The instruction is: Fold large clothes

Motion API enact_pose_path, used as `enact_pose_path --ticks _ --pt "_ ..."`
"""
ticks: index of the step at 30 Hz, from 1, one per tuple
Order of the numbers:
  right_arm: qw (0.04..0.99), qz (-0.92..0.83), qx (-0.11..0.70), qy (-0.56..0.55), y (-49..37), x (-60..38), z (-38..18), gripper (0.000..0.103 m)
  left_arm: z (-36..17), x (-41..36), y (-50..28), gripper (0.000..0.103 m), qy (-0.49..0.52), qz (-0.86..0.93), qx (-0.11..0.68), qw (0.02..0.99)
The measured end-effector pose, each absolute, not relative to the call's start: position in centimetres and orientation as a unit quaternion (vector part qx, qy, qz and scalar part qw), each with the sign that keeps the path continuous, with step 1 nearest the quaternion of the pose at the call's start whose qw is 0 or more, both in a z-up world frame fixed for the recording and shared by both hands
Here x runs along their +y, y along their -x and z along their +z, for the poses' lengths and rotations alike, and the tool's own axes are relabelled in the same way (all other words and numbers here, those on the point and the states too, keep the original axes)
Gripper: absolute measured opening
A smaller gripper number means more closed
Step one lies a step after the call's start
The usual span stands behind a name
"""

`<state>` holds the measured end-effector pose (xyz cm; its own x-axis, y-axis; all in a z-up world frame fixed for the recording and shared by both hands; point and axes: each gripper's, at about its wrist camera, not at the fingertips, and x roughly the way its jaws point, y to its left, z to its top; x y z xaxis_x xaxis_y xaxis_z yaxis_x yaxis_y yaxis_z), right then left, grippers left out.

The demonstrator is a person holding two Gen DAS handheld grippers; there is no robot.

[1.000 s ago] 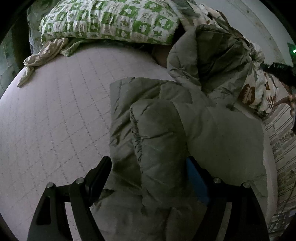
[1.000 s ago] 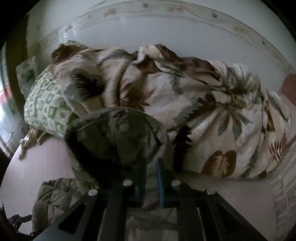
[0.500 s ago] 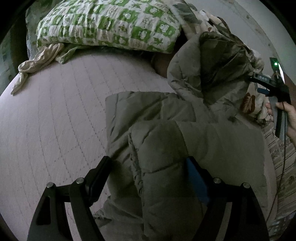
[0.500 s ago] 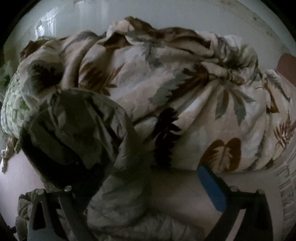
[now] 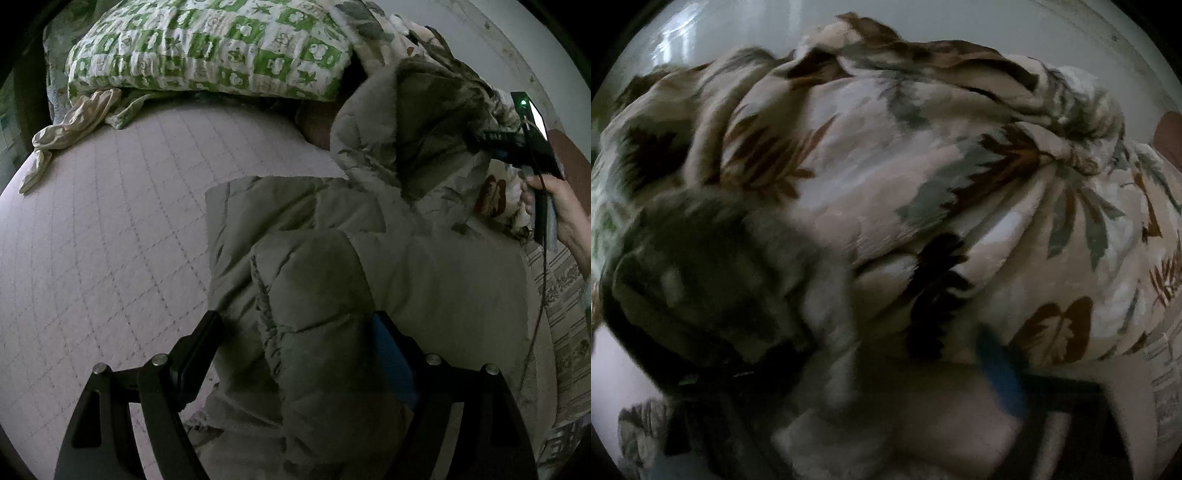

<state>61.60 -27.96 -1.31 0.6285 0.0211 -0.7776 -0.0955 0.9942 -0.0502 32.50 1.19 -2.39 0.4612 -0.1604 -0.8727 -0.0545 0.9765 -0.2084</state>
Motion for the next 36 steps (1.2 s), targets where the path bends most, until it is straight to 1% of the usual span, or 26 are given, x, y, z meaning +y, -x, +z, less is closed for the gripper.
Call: enact_pose_path --ticks 1,3,4,5,8,14,23,29,36 --pt "0.901 0.039 0.429 0.053 -61.0 -27.6 -1.2 0.033 -2.3 1.3 -32.4 0.082 0.105 -0.031 0.518 0.848" --pt "0.904 0.054 0.417 0.072 -59.4 -26.9 -0.6 0.028 -2.0 1.4 -32.0 0.082 0.107 -0.029 0.518 0.848" --pt "0.906 0.063 0.412 0.078 -58.6 -26.6 -0.3 0.024 -1.7 1.4 -31.7 0.082 0.108 -0.029 0.518 0.848" --pt "0.907 0.077 0.405 0.087 -57.3 -26.1 0.2 0.021 -1.5 1.4 -31.5 0.082 0.109 -0.028 0.518 0.848" --pt "0.909 0.103 0.39 0.103 -54.1 -25.2 1.4 0.018 -0.4 1.4 -30.8 0.082 0.112 -0.026 0.513 0.85" --pt "0.91 0.142 0.371 0.122 -47.2 -24.3 3.2 0.015 2.1 1.2 -29.0 0.082 0.116 -0.026 0.503 0.856" --pt "0.906 0.171 0.373 0.104 -37.0 -26.4 2.6 0.014 5.2 0.9 -26.6 0.082 0.114 -0.026 0.489 0.864" --pt "0.902 0.173 0.388 0.08 -31.0 -29.2 0.0 0.014 6.1 -0.7 -26.1 0.082 0.108 -0.034 0.486 0.867" --pt "0.889 0.168 0.415 0.098 -27.1 -29.8 -4.4 0.014 5.4 -4.3 -28.0 0.082 0.093 -0.045 0.487 0.867"
